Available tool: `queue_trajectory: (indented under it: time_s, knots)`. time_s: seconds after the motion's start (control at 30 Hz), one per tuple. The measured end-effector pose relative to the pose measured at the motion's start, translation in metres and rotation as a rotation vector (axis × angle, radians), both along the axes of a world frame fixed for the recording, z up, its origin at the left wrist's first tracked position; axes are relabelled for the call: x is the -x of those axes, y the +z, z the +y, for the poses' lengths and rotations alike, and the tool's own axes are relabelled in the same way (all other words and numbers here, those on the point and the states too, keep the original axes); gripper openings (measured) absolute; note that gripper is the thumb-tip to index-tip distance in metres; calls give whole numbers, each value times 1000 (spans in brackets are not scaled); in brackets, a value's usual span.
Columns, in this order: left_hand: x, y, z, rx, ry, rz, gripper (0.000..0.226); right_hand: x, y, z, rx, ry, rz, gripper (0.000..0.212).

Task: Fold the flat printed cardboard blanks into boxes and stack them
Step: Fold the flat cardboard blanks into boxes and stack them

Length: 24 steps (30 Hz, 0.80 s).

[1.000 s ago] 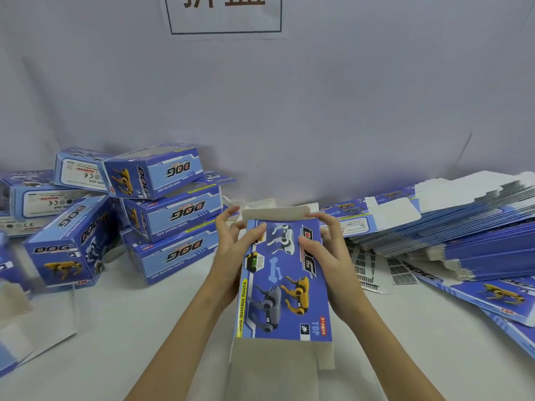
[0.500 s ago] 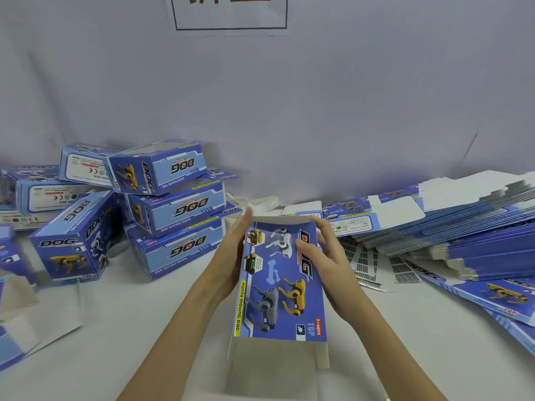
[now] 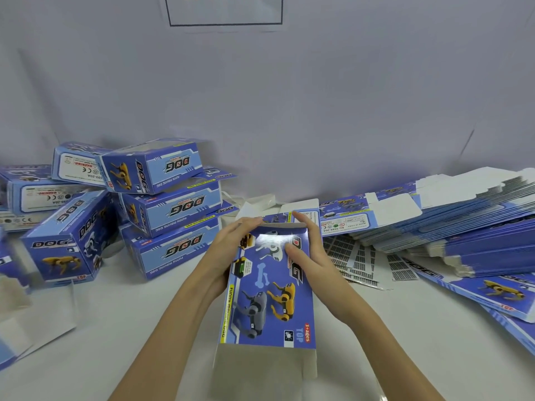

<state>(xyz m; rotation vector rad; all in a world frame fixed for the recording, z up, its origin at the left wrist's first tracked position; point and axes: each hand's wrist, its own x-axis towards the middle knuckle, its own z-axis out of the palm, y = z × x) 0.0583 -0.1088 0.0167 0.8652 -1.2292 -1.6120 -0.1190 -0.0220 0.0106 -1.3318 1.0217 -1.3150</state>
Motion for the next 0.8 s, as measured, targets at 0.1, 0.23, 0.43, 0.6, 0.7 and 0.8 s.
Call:
queue_trajectory:
  time_s: [0.1, 0.23, 0.43, 0.6, 0.7, 0.8]
  knots:
    - [-3, 2, 1, 43, -16, -8, 20, 0, 11, -6, -61, -18, -24, 34]
    - [-3, 5, 7, 135, -50, -59, 14, -3, 15, -5, -227, -15, -215, 49]
    - [0, 7, 11, 192, -39, -65, 17, -2, 11, -5, -271, -138, -269, 30]
    - [3, 7, 14, 126, -35, 25, 14, -5, 11, -1, -175, -166, -216, 22]
    - [2, 9, 15, 99, -47, 30, 25, -6, 12, -2, -178, -156, -211, 24]
    - [4, 9, 17, 107, -32, 36, 25, -4, 11, -3, -190, -166, -215, 33]
